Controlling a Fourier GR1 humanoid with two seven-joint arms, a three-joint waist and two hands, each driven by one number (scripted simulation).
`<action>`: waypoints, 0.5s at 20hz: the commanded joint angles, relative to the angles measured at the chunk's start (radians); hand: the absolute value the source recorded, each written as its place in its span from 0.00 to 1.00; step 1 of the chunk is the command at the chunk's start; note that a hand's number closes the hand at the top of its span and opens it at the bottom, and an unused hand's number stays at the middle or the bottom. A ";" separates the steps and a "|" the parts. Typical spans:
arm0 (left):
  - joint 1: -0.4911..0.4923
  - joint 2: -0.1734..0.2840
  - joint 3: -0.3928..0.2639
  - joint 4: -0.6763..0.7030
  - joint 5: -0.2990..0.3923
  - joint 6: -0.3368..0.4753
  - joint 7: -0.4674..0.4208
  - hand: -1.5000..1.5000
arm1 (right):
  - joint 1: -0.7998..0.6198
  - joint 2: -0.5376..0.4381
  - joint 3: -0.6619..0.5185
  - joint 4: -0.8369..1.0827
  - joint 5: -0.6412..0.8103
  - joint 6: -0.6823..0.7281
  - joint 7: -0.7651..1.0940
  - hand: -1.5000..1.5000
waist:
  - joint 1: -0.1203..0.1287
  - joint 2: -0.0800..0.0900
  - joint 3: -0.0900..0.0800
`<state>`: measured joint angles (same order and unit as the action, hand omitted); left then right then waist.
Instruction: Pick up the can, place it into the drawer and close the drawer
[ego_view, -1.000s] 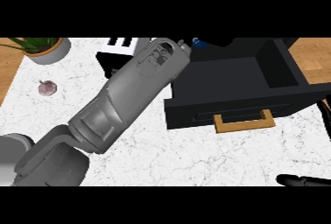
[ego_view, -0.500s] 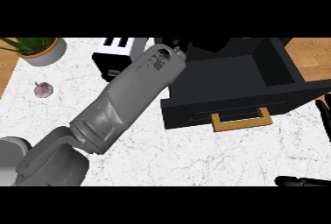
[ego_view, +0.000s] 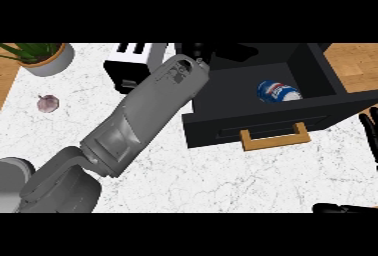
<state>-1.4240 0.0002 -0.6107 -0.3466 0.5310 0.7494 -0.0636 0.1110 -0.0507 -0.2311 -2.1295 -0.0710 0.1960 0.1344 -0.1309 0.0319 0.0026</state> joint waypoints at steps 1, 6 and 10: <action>0.014 0.000 -0.012 -0.029 0.039 0.052 0.005 0.00 | -0.011 -0.025 -0.010 -0.008 -0.002 0.018 -0.015 0.00 | -0.020 0.002 0.001; 0.050 0.000 -0.012 -0.059 0.080 0.063 -0.022 0.00 | 0.002 -0.083 -0.015 -0.074 0.140 0.011 -0.065 0.00 | 0.003 -0.005 -0.001; -0.003 0.000 0.001 -0.057 0.113 0.059 -0.009 0.00 | 0.015 -0.098 0.044 -0.083 0.258 0.017 -0.109 0.00 | 0.015 -0.006 -0.001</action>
<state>-1.4036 0.0000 -0.6130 -0.3973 0.6169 0.7959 -0.0799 0.1009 -0.1300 -0.2161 -2.1929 0.0989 0.2053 0.0681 -0.1239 0.0293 0.0016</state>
